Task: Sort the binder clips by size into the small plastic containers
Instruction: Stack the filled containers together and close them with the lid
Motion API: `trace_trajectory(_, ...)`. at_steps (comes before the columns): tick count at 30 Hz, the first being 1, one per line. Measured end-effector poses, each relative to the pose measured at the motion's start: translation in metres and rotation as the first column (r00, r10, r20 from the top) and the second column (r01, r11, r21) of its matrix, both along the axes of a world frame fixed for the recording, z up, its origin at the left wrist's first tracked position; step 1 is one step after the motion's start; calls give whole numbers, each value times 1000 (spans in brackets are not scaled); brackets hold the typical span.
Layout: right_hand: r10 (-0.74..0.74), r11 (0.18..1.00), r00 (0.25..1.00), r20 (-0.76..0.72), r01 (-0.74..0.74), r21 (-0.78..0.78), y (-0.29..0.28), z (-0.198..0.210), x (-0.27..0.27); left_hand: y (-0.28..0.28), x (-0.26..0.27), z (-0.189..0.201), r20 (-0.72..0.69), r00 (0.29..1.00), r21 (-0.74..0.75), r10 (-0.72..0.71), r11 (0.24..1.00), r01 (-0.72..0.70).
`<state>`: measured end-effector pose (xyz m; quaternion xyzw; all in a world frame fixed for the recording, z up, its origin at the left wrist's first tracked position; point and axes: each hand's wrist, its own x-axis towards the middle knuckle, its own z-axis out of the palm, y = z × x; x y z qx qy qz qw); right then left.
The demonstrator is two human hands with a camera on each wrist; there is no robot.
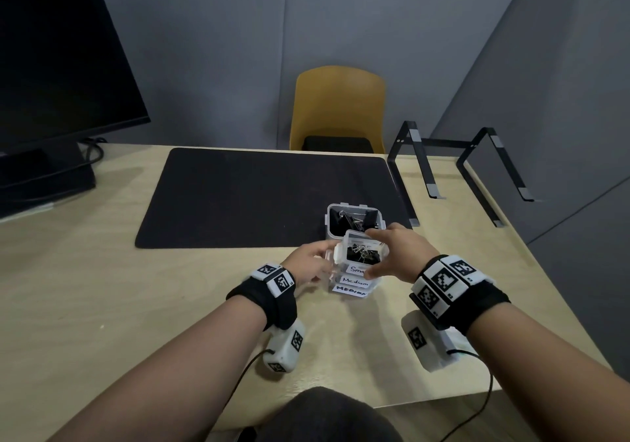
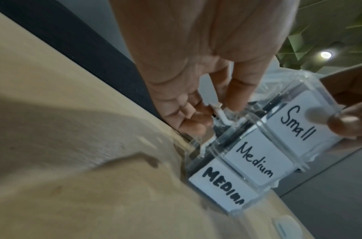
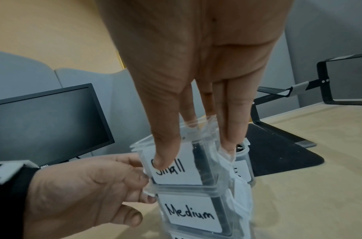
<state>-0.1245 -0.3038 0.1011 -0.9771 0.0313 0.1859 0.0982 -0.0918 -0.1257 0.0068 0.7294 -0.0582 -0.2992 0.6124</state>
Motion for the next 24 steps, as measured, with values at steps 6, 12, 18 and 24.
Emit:
trace_trajectory(6, -4, 1000, 1000, 8, 4, -2, 1, 0, 0, 3, -4, 14, -70, 992, -114, 105, 987, -112)
trace_trajectory(12, -4, 1000, 1000, 12, 4, -10, 1, -1, 0, 3, 3, 30, -206, 965, -227, 163, 951, -209)
trace_trajectory(18, 11, 1000, 1000, 23, -10, -15, 1, -1, 1, 2, 5, 42, -234, 956, -230, 178, 945, -233)
trace_trajectory(24, 9, 999, 999, 32, -11, 53, -3, -5, -1, -7, 9, 45, 20, 998, 89, 51, 995, -53)
